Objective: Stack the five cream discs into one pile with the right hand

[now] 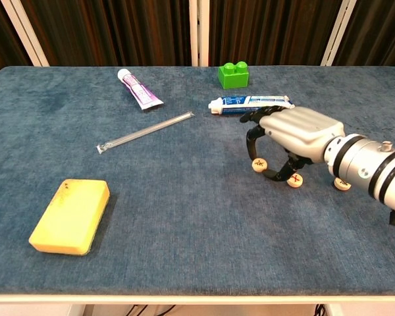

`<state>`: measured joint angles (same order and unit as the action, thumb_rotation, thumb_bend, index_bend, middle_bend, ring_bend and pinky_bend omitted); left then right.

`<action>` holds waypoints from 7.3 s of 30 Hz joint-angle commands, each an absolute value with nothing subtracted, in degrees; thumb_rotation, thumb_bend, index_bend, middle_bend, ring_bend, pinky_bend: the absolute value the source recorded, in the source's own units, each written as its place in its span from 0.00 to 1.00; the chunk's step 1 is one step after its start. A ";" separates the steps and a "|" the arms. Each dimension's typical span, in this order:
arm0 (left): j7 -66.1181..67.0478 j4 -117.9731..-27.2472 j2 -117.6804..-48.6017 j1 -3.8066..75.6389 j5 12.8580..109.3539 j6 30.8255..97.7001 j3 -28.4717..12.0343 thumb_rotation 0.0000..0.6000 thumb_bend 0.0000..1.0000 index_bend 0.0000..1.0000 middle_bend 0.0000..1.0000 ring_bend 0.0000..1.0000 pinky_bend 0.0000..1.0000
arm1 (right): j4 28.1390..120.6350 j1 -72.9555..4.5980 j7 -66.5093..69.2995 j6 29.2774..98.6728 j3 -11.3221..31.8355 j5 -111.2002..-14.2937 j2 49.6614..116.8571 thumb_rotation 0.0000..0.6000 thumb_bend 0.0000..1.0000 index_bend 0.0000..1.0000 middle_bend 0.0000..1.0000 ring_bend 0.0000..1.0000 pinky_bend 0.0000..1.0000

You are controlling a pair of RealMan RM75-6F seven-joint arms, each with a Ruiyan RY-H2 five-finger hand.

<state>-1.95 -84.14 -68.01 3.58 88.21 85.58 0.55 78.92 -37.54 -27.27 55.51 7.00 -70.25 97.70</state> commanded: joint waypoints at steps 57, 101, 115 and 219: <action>-1.86 -85.39 -67.49 3.77 88.25 84.85 0.55 1.00 0.19 0.00 0.00 0.00 0.00 | 86.15 -34.63 -29.27 55.38 1.87 -70.31 88.83 1.00 0.23 0.39 0.04 0.00 0.00; -1.58 -85.73 -67.48 4.27 88.67 84.22 0.62 1.00 0.19 0.00 0.00 0.00 0.00 | 85.16 -27.74 -21.67 61.29 -1.49 -74.31 83.01 1.00 0.24 0.36 0.03 0.00 0.00; -1.52 -85.65 -67.57 4.27 88.26 83.96 0.63 1.00 0.19 0.00 0.00 0.00 0.00 | 81.40 -27.31 -20.78 60.54 -0.74 -75.39 85.53 1.00 0.24 0.40 0.03 0.00 0.00; -3.13 -85.10 -67.54 4.08 89.41 84.61 1.01 1.00 0.19 0.00 0.00 0.00 0.00 | 85.27 -31.92 -24.85 58.36 5.02 -64.90 82.71 1.00 0.25 0.31 0.02 0.00 0.00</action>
